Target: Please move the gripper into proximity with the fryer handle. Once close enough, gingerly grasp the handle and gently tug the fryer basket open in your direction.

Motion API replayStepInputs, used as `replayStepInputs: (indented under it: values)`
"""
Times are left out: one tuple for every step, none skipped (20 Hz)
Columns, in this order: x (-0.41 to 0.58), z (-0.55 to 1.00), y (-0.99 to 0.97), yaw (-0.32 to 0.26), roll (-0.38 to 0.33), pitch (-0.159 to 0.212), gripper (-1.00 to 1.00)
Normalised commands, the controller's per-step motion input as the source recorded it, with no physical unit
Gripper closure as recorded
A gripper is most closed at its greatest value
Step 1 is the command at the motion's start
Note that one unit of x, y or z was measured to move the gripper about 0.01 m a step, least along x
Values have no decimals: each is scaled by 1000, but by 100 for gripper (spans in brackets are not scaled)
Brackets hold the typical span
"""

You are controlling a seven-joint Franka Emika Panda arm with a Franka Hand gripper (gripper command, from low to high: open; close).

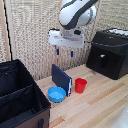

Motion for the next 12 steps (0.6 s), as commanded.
replayStepInputs:
  values:
    - [0, 117, 0, -110, -375, 0, -100]
    - [-34, 0, 0, -70, -375, 0, -100]
    - [-57, 0, 0, -40, -375, 0, -100]
    - [-114, 0, 0, -13, -375, -7, -100]
    - [-120, -17, 0, -2, -375, -22, -100]
    - [-120, -40, 0, 0, -375, -42, -100]
    - [-123, -49, 0, 0, -375, -51, -100]
    - [-86, -20, 0, 0, -375, -70, -100]
    - [0, 0, 0, 0, -375, -92, -100]
    - [0, 0, 0, 0, -375, -100, -100]
    - [0, 0, -14, 0, -375, -116, -100]
    - [0, 0, -34, 0, -375, -128, -100]
